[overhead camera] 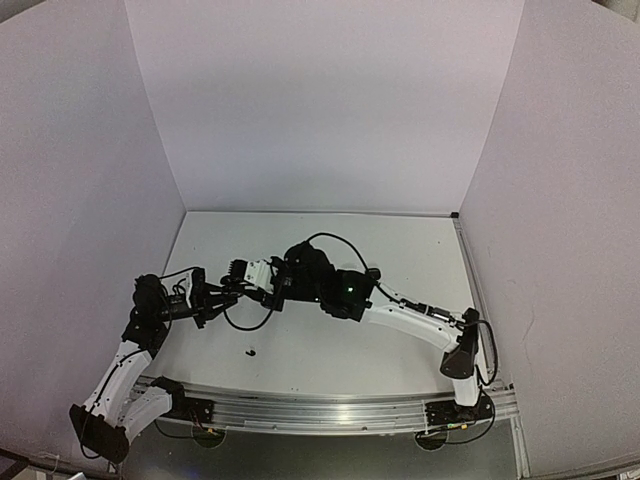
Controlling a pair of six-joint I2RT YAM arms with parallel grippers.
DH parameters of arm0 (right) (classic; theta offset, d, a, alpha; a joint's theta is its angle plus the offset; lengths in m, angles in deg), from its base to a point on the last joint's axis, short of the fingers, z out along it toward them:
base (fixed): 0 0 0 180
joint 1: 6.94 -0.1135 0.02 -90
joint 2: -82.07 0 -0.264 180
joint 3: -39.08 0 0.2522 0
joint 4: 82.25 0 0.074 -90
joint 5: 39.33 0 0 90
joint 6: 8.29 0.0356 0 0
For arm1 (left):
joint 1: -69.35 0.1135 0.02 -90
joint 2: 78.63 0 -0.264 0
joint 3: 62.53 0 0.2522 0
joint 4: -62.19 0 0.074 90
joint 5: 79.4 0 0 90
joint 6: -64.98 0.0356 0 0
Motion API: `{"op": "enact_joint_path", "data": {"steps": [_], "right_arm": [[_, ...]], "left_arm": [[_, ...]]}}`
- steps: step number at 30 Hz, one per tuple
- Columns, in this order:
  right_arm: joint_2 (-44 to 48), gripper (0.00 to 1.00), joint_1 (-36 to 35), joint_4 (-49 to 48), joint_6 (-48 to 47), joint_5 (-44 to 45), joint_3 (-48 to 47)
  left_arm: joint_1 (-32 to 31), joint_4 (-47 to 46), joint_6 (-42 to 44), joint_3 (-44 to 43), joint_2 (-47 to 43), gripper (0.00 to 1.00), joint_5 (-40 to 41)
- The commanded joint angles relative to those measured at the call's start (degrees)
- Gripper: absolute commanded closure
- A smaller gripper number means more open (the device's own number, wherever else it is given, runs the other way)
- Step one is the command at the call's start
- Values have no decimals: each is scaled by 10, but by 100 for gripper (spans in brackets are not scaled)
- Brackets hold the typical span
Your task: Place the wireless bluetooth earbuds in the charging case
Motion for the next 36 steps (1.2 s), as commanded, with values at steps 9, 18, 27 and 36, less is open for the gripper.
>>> {"op": "enact_joint_path", "data": {"steps": [9,18,27,36], "right_arm": [[50,34,42,-17,298,4,-40],[19,26,33,-17,343,7,-29],[-19,26,22,-16,329,13,-28],[-52,29,22,-16,330,21,-48]], "left_arm": [[-1,-64,-11,12,-28,100,63],[0,-72,28,27,-47,100,107],[-1,-67,98,34,-54,100,110],[-2,-66,127,37,-59,100,104]]}}
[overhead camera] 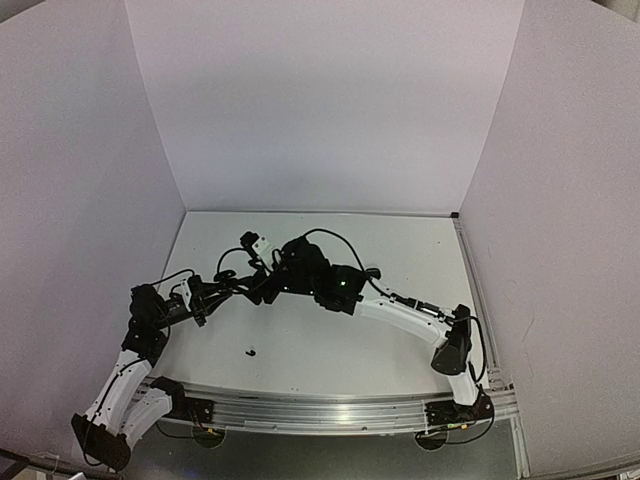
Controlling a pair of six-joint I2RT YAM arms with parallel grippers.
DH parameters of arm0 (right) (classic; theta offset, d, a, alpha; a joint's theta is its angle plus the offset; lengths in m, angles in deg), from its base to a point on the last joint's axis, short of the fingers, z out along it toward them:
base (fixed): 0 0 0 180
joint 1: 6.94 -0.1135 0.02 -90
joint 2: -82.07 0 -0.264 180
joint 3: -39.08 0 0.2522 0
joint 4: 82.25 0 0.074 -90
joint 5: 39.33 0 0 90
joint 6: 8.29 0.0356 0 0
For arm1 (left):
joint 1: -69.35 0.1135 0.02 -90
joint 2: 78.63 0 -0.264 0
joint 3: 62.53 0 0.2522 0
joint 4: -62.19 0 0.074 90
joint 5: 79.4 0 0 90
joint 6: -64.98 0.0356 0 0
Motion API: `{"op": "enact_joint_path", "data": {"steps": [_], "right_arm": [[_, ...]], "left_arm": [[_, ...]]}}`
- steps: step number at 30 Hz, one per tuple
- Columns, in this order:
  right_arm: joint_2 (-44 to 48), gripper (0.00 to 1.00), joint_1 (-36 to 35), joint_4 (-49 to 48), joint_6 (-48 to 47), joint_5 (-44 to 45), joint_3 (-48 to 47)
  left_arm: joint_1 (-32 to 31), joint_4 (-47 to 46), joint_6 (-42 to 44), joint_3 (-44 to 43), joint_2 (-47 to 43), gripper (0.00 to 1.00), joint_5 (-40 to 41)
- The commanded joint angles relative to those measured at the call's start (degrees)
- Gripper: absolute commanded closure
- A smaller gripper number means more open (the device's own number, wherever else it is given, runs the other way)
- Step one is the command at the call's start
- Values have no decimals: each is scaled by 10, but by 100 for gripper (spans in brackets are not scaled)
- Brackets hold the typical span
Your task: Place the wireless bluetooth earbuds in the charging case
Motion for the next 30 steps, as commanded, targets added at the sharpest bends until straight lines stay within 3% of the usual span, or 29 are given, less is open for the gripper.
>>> {"op": "enact_joint_path", "data": {"steps": [1,13,21,26,30], "right_arm": [[-10,29,-1,-9,7,17,-22],[-17,39,0,11,10,79,-31],[47,15,5,8,-52,-85,8],[113,13,29,-3,-40,-145,62],[139,13,31,-3,-43,-139,97]], "left_arm": [[-3,-25,26,-5,-13,100,-9],[-3,-25,72,2,-21,100,-9],[-3,-47,15,25,-34,100,38],[-3,-47,64,41,-50,100,6],[-3,-30,96,43,-59,100,-42]]}}
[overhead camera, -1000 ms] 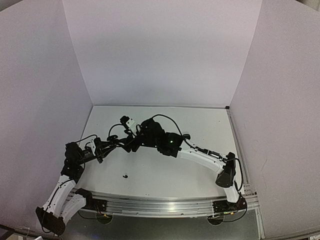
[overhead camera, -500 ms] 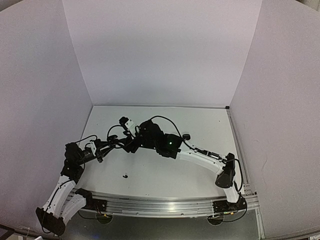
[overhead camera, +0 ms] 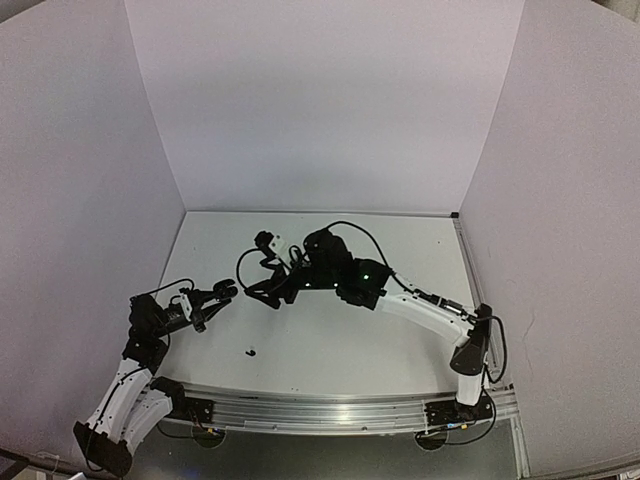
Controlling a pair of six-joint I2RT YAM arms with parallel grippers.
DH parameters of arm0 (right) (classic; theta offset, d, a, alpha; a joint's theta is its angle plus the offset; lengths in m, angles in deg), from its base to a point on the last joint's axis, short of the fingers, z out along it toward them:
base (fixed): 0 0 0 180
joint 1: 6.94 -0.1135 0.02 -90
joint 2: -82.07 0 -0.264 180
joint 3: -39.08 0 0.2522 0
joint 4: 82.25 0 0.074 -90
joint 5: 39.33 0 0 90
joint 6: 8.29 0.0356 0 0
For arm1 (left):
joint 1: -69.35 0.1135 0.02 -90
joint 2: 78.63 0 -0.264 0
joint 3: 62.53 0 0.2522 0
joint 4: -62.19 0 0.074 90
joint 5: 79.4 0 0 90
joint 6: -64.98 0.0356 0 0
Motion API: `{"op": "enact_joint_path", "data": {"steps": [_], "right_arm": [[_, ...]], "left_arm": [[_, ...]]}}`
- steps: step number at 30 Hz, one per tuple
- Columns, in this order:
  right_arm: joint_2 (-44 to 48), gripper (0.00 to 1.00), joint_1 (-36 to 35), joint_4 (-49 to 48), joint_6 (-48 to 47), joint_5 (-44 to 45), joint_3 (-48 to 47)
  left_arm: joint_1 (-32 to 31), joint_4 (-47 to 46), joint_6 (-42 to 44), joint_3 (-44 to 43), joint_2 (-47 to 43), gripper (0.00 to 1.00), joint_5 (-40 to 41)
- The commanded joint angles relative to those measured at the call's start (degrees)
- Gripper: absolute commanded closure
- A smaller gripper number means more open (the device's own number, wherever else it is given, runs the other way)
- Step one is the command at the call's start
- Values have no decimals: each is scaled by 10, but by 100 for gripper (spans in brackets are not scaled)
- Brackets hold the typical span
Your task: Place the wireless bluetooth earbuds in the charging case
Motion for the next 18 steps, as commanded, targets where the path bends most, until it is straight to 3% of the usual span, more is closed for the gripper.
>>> {"op": "enact_joint_path", "data": {"steps": [1,11,18], "right_arm": [[65,13,6,-16,-5,-30,26],[68,15,6,-26,24,42,57],[-3,23,6,-67,89,14,-8]], "left_arm": [[-2,-13,34,1,-14,100,-53],[-2,-47,96,35,-55,100,-35],[-2,38,180,28,-59,100,-86]]}}
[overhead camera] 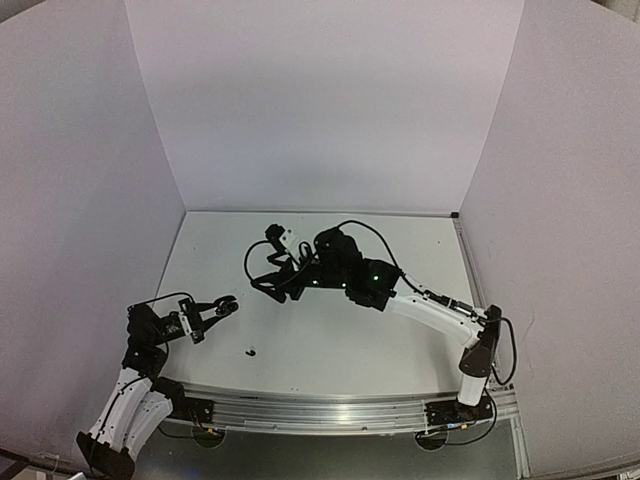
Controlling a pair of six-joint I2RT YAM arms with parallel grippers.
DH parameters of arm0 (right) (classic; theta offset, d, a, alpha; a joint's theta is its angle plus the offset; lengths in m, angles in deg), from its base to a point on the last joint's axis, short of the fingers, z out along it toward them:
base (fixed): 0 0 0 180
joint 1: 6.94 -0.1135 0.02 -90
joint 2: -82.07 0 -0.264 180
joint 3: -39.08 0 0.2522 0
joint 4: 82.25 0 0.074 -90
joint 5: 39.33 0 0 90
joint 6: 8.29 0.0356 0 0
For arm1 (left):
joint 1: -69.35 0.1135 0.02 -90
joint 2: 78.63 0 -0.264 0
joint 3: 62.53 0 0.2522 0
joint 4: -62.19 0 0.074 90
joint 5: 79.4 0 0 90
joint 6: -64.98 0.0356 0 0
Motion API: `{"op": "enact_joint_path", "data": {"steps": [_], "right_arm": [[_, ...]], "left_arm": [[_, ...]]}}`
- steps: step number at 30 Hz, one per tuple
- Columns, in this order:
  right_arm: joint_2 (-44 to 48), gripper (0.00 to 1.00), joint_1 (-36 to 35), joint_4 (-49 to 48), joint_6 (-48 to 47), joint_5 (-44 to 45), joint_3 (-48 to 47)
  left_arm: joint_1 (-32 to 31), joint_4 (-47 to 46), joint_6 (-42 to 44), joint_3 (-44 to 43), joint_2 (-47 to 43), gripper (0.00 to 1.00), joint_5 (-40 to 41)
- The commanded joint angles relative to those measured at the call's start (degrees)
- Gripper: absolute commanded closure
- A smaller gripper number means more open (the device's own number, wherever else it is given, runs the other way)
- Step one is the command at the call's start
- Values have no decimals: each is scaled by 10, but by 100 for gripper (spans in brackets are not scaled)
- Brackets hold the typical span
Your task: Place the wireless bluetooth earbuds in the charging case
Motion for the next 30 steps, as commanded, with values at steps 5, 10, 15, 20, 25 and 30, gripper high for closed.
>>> {"op": "enact_joint_path", "data": {"steps": [5,10,15,20,25,30], "right_arm": [[-137,35,-3,-40,118,-46,-135],[-160,37,-18,-39,106,-66,-130],[-146,38,-27,-37,79,-103,-110],[-117,38,-29,-36,67,-78,-72],[-90,34,-28,-36,52,-31,-56],[-61,29,-21,-36,31,-26,-38]], "left_arm": [[-3,94,117,-26,12,100,-24],[-3,61,57,-38,28,100,15],[-3,29,-31,-45,48,100,59],[-3,15,-78,-53,67,100,78],[-3,33,-89,-58,70,100,54],[-3,84,-136,-84,93,100,-45]]}}
